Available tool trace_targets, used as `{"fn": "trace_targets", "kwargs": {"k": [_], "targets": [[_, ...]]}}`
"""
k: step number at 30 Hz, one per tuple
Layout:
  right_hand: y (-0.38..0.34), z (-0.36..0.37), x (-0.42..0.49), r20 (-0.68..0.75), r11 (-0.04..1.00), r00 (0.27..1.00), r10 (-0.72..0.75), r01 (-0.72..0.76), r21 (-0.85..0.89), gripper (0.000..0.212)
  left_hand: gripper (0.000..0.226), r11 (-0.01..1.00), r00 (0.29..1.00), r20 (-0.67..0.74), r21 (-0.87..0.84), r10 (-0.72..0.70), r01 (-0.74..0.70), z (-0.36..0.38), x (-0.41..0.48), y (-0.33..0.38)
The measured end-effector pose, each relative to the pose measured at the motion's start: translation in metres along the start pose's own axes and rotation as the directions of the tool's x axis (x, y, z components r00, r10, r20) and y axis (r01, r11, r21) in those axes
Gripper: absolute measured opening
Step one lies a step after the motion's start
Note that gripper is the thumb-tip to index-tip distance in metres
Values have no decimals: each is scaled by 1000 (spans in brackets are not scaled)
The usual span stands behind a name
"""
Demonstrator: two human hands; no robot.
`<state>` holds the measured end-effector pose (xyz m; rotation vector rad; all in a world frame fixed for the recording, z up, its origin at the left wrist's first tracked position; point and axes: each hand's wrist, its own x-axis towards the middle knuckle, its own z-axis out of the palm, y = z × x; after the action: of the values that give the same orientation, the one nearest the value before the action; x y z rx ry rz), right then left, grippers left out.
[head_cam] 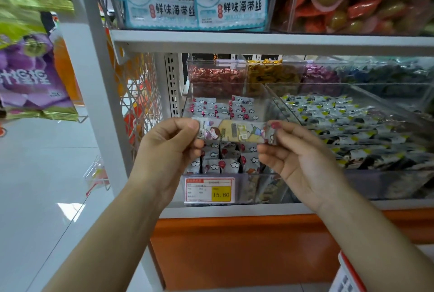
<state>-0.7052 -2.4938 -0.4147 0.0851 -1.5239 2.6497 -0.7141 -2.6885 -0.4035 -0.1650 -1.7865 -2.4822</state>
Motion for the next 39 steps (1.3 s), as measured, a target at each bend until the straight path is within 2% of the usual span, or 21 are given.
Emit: {"fn": "trace_targets", "kwargs": {"k": [3,5,8,10,12,15,21,24,27,36,39], "targets": [[3,-4,0,-20,974,996,-84,77,-212,23,6,982,995,60,168,76,-85,0,-3,1],[5,-5,0,-19,915,984,-177,157,-372,6,13,977,993,98,193,69,-87,1,-5,2],[6,-7,2,29,898,972,-234,228,-375,15,31,960,993,104,267,61,-87,3,-6,2],[5,-6,2,79,893,966,-246,258,-370,23,27,944,993,91,315,74,-99,3,-6,2],[5,-6,2,106,874,962,-252,273,-402,21,27,923,989,116,362,91,-127,3,-6,1],[4,-5,1,90,794,953,-290,292,-534,12,29,875,977,176,447,119,-187,2,-7,1],[5,-4,1,-2,770,945,-327,266,-581,18,21,741,961,219,614,171,-272,8,-11,0],[4,-3,-1,31,697,917,-398,324,-640,20,11,760,967,201,600,158,-249,14,-13,-3],[4,0,-3,110,644,901,-420,382,-663,12,4,798,977,164,566,138,-208,13,-12,-3],[5,2,-3,154,675,905,-396,401,-619,12,21,874,981,144,451,127,-179,6,-6,0],[4,2,-2,128,680,907,-400,388,-623,15,22,844,979,153,499,137,-196,5,-5,-1]]}}
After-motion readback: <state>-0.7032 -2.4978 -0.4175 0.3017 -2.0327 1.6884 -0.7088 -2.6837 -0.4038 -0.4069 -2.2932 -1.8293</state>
